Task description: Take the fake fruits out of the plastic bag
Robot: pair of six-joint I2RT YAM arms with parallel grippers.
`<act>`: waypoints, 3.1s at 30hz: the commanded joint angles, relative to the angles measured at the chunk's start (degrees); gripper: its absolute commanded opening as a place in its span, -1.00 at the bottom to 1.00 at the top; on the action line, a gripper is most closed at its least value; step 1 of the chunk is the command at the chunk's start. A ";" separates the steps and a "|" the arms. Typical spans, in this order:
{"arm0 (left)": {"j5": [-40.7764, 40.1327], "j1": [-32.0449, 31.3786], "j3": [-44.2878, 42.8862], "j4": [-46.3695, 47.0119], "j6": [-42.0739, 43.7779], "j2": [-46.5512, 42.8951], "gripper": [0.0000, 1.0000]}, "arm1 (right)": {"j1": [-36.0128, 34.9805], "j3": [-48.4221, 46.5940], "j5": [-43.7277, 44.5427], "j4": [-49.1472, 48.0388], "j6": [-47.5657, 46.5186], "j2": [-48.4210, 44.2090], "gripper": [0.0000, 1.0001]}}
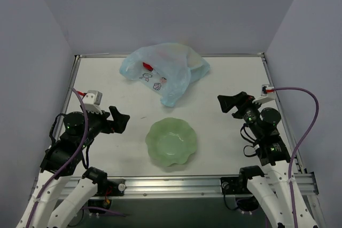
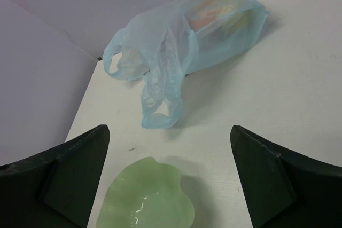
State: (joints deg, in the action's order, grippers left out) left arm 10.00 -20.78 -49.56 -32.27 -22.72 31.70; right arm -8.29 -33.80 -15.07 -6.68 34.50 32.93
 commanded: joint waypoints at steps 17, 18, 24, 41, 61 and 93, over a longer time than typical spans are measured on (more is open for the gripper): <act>-2.52 8.29 -2.38 0.55 -0.39 0.11 0.88 | -40.82 -17.24 36.05 -7.03 -6.98 31.38 -0.28; -3.14 8.56 -2.47 0.28 -0.39 0.20 0.88 | -41.97 -19.00 39.12 -7.12 -7.43 36.72 -0.21; -4.72 9.52 -2.82 -0.95 -0.39 1.16 0.88 | -45.58 -31.40 43.27 -8.27 -8.92 56.58 0.20; 2.73 11.55 0.60 8.34 -12.25 12.85 0.88 | -38.12 -41.80 50.76 -7.16 -9.97 78.70 0.26; -21.16 -0.67 -20.56 31.22 2.23 62.41 0.88 | -19.40 -18.67 24.92 -17.32 -12.79 54.79 -1.00; -15.01 -9.11 0.96 38.26 -6.46 32.55 -0.95 | -12.01 -27.90 19.73 -9.06 -18.06 55.40 -1.00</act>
State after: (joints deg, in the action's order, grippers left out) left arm -3.03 -28.34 -48.14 6.20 -27.11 66.41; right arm -21.71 -58.30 2.22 -17.41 19.05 88.40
